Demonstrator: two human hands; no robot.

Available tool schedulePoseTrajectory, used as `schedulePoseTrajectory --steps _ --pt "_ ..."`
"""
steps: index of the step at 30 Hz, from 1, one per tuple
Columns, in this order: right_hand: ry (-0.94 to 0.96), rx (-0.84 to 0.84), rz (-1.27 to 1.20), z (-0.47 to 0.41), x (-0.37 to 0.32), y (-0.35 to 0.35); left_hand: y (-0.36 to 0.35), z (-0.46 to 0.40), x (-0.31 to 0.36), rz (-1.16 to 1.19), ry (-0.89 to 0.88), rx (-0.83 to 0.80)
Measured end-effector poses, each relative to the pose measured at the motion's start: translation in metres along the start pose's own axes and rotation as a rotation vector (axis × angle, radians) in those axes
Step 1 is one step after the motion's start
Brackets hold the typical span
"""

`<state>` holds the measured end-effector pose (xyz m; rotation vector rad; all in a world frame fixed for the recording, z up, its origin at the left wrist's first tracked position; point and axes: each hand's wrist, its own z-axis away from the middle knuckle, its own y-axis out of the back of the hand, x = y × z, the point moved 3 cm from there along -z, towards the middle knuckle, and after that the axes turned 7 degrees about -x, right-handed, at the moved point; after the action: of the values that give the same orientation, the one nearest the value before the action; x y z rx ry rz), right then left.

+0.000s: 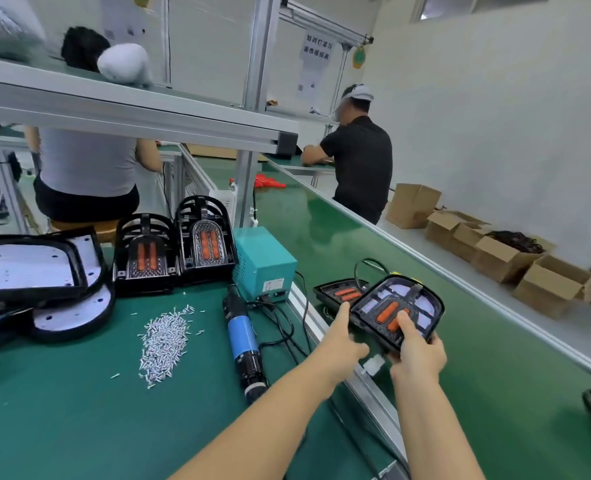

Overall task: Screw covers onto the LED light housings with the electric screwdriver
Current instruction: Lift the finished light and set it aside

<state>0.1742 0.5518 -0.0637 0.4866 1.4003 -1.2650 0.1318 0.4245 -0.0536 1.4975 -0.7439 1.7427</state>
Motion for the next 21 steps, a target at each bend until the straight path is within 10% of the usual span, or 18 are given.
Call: schedulePoseTrajectory --steps 10,21 --pt "-0.134 0.195 0.129 -0.032 0.010 0.021 -0.021 -0.014 -0.016 -0.524 -0.011 -0.083" --pt "-0.199 0.064 0.533 -0.047 0.009 0.026 -0.010 -0.033 -0.017 -0.562 0.069 -0.011"
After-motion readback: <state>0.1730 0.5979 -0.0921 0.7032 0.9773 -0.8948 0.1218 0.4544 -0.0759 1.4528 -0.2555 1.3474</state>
